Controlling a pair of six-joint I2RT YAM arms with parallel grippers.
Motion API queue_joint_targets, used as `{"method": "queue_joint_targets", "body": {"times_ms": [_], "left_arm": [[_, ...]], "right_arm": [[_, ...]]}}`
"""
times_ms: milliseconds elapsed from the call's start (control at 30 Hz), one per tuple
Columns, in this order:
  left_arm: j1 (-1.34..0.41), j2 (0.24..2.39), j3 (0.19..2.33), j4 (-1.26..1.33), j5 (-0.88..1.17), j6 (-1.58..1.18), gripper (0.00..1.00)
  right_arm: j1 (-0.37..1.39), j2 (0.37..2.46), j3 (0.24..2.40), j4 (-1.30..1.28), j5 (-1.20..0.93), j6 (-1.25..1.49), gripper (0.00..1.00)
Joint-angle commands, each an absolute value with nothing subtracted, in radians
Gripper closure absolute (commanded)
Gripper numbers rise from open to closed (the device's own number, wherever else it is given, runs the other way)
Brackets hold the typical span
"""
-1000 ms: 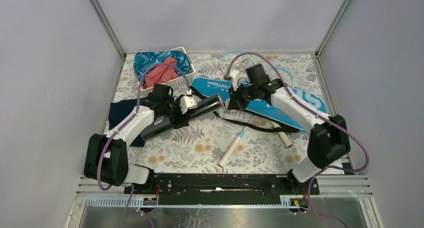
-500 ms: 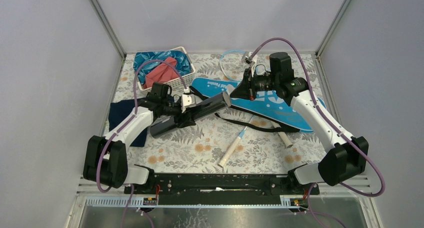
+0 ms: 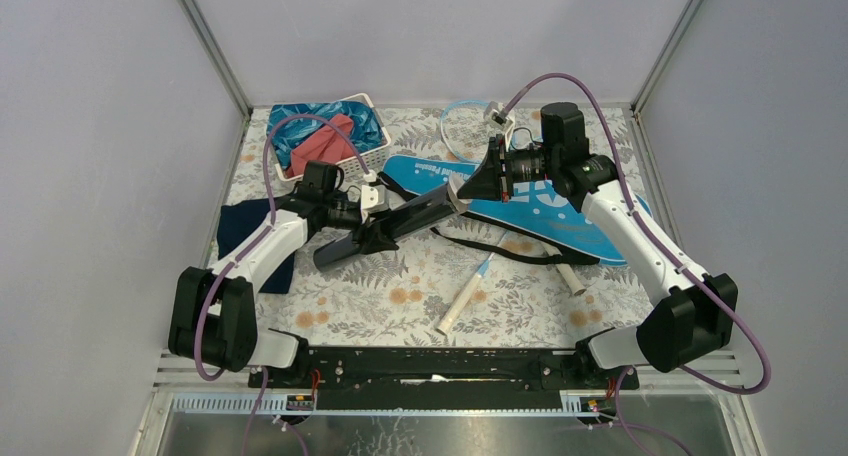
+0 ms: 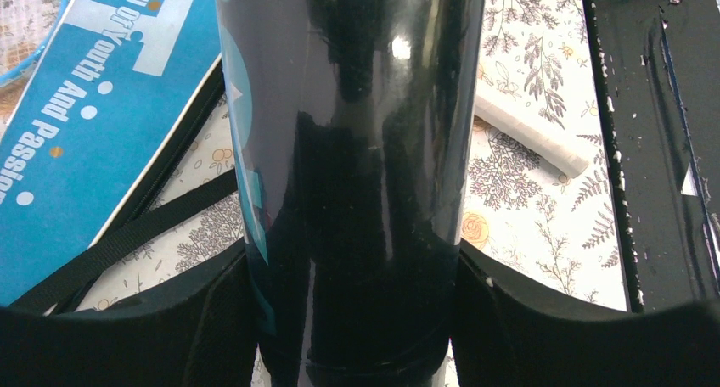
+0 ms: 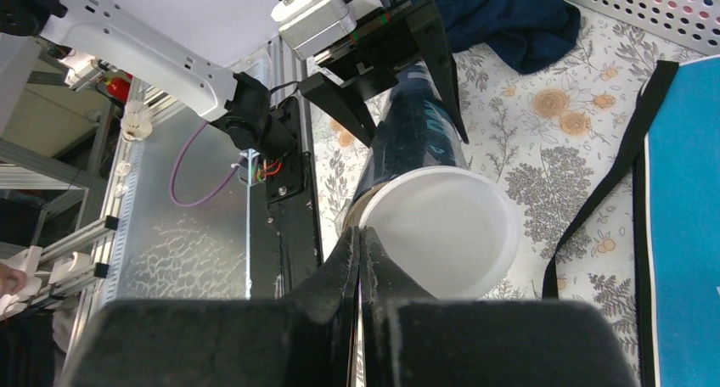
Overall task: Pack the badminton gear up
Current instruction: Close the lid on the shuttle tube.
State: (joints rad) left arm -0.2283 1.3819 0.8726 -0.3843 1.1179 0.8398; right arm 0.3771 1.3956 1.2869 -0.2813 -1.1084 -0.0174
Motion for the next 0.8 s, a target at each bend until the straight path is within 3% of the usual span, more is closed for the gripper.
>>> {"method": "queue_joint_targets", "body": {"times_ms": [0, 767], "left_arm": [[-0.222, 1.392, 0.879, -0.274, 1.168, 0.814, 1.00], [-0.219, 1.400, 0.871, -0.272, 1.221, 0.820, 1.00]], "right_arm": [[0.379, 1.360, 1.289, -0.233, -1.165, 0.035, 1.00], [0.361, 1.362, 1.229, -0.139, -1.180, 0.101, 1.00]]}}
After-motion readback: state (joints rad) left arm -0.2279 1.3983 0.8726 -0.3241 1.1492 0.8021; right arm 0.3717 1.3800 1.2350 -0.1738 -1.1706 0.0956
